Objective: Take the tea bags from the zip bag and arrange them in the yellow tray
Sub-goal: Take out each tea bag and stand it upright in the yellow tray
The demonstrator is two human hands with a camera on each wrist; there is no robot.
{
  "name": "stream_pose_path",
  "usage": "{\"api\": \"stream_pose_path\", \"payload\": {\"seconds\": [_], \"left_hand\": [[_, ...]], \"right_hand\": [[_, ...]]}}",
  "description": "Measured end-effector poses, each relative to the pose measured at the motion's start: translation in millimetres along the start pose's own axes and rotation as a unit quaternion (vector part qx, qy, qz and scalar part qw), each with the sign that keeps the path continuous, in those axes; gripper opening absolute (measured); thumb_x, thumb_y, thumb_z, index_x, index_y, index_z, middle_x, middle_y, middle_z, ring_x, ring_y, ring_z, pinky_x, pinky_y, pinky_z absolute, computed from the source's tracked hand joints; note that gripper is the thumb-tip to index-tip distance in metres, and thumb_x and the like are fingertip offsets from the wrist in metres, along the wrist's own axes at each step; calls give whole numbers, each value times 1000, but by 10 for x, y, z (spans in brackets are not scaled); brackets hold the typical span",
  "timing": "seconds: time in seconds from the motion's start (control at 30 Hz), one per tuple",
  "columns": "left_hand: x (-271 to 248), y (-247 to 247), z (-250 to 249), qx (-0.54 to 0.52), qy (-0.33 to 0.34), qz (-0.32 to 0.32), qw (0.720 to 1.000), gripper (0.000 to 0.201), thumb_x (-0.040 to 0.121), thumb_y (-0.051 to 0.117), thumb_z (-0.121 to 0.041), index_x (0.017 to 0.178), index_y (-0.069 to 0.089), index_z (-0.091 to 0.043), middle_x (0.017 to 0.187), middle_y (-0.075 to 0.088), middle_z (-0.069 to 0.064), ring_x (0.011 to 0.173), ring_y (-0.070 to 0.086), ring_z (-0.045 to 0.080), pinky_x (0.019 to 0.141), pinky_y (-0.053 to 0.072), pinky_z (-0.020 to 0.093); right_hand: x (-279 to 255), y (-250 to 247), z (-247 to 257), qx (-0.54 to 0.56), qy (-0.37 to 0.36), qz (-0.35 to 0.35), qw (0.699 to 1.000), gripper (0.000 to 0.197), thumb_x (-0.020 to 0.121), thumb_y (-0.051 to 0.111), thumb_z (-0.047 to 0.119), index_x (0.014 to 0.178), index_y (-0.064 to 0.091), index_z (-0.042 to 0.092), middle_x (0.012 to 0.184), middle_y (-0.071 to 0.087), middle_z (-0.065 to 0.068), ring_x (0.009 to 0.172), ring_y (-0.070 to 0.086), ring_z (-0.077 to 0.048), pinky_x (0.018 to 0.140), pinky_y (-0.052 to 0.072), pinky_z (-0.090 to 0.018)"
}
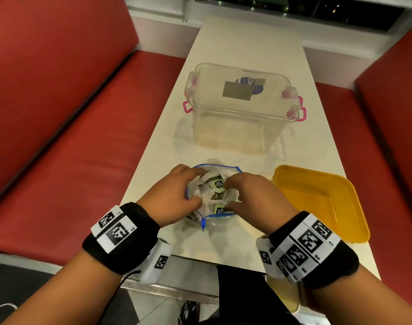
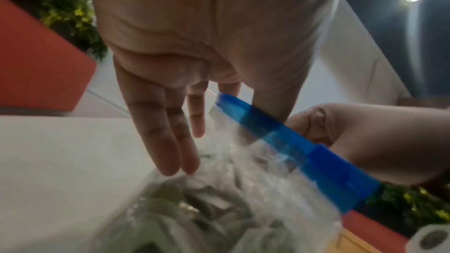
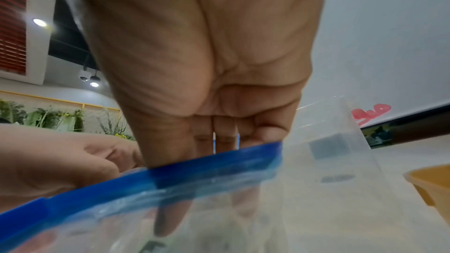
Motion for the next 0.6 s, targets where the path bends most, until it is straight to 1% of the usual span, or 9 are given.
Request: {"api": "stream_pose_path", "payload": {"seconds": [0.07, 0.1, 0.17, 0.2, 0.27, 0.33, 0.4, 0.5, 0.6], "left_hand": [[-26, 15, -33, -4, 10, 25, 1000, 73, 74, 63, -30, 142, 37, -33, 124, 45, -9, 106, 52, 9, 91, 46, 26], [-35, 31, -50, 1, 17, 33, 999, 76, 70, 61, -34, 142, 35, -35, 124, 45, -10, 105, 53, 9, 90, 47, 28], [-45, 66, -73, 13, 27, 40, 999, 80, 67, 57, -38, 143, 33, -36, 123, 44, -10, 102, 56, 11, 86, 50, 32], [-50, 79, -80, 17, 29, 42, 999, 80, 66, 56, -38, 143, 33, -36, 123, 44, -10, 101, 56, 12, 85, 51, 33], [-54, 90, -96, 21, 33, 41, 998, 80, 67, 56, -37, 144, 33, -34, 123, 43, -9, 99, 57, 14, 82, 51, 35], [-57, 93, -104, 24, 34, 38, 998, 79, 70, 60, -33, 144, 33, -33, 122, 43, -7, 99, 57, 17, 82, 51, 35], [-54, 100, -106, 26, 32, 37, 998, 78, 72, 63, -29, 144, 32, -32, 122, 43, -6, 99, 57, 18, 81, 51, 36], [-59, 103, -115, 34, 29, 36, 998, 78, 74, 65, -28, 145, 32, -30, 126, 42, -5, 102, 56, 18, 83, 50, 34], [-74, 114, -130, 45, 31, 34, 998, 78, 76, 64, -30, 146, 30, -29, 130, 39, -5, 104, 56, 18, 83, 51, 33]], "right_hand": [[27, 3, 43, -29, -40, -12, 999, 45, 80, 69, 26, 123, 57, 30, 120, 61, 8, 105, 58, -19, 79, 47, -29], [44, 33, 58, -54, -55, -8, 997, 44, 79, 69, 22, 120, 57, 31, 117, 62, 8, 101, 59, -21, 74, 48, -31], [82, 112, 73, -109, -50, 10, 993, 35, 80, 65, 18, 113, 58, 28, 107, 63, 4, 94, 58, -25, 64, 42, -30], [95, 143, 71, -130, -37, 19, 991, 28, 82, 64, 18, 109, 59, 24, 103, 62, 1, 93, 57, -25, 62, 38, -30], [104, 172, 53, -147, -21, 31, 988, 20, 83, 66, 24, 103, 61, 20, 98, 62, -2, 93, 57, -26, 63, 35, -30], [102, 176, 43, -149, -19, 33, 988, 18, 84, 66, 27, 101, 67, 20, 94, 64, -2, 92, 58, -25, 63, 37, -29], [87, 164, 39, -133, -18, 37, 990, 18, 85, 63, 26, 102, 70, 24, 92, 66, -1, 91, 58, -24, 64, 41, -29], [52, 111, 35, -98, -21, 41, 994, 20, 86, 61, 30, 103, 71, 28, 93, 68, 0, 92, 56, -22, 66, 43, -29], [-7, 26, 25, -68, -26, 26, 997, 19, 88, 56, 33, 101, 70, 27, 89, 68, -1, 92, 53, -20, 66, 44, -31]]}}
Point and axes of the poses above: each hand's wrist, its own x-axis towards the middle knuckle, its own y-axis out of the palm, z = x × y, the point moved 2 cm from there along x, towards the middle knuckle
